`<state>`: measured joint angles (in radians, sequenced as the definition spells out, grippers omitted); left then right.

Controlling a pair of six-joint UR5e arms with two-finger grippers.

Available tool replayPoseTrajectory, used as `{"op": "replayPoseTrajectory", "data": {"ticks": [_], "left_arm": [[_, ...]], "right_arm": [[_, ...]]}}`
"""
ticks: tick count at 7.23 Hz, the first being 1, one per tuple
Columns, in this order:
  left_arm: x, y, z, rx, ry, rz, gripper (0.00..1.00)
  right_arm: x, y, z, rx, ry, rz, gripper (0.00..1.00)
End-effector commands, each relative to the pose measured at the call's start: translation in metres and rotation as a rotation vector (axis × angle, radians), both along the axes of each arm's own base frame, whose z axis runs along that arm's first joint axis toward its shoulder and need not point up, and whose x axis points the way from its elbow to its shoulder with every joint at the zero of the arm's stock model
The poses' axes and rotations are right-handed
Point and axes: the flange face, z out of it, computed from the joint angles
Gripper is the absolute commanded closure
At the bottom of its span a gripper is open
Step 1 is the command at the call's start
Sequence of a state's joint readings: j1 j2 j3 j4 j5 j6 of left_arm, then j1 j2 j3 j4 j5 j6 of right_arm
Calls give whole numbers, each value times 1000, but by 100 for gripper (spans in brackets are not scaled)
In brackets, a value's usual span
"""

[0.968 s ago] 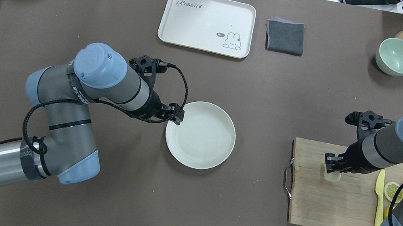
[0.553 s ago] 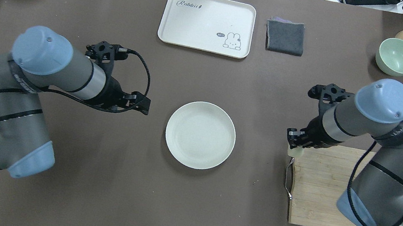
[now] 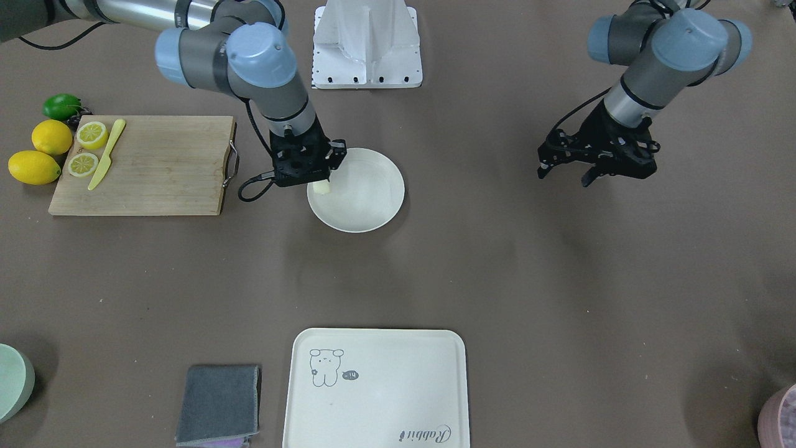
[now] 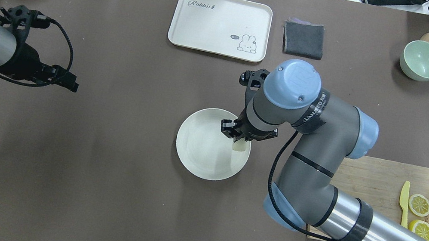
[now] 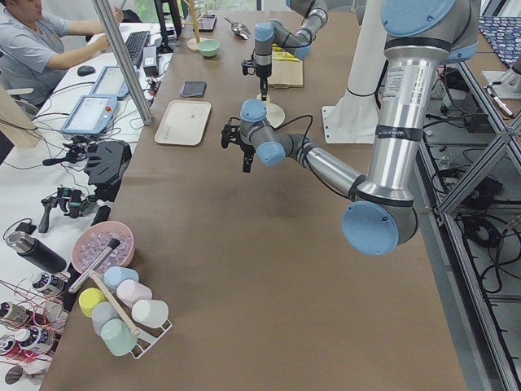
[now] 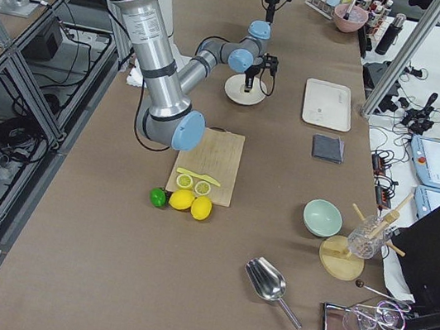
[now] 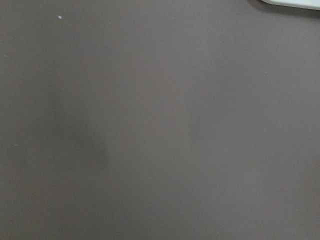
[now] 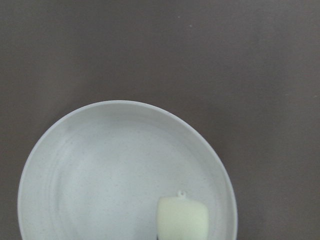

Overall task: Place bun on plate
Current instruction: 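Carry the bun over the plate with the right gripper while the left withdraws, then lower the bun onto the white plate and open the right gripper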

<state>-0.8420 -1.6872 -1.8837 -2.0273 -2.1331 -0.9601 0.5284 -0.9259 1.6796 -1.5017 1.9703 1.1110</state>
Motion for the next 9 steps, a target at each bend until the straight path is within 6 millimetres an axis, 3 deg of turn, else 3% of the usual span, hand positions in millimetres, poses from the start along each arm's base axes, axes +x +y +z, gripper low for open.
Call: {"op": "replayPoseTrajectory", "data": {"ticks": [1, 3, 6, 7, 9], "left_arm": [[-14, 0, 15, 15, -24, 4, 2], [-16, 1, 13, 20, -22, 0, 2], [-19, -1, 11, 22, -20, -6, 2], [-20, 0, 9, 26, -18, -8, 2], [-24, 3, 12, 22, -22, -10, 2]], "right_arm": [[-27, 8, -7, 5, 13, -7, 74], [-47, -2, -3, -5, 43, -9, 73], [-66, 9, 8, -24, 19, -2, 70], [-67, 11, 10, -25, 21, -3, 64], [-67, 10, 6, -23, 16, -1, 1]]}}
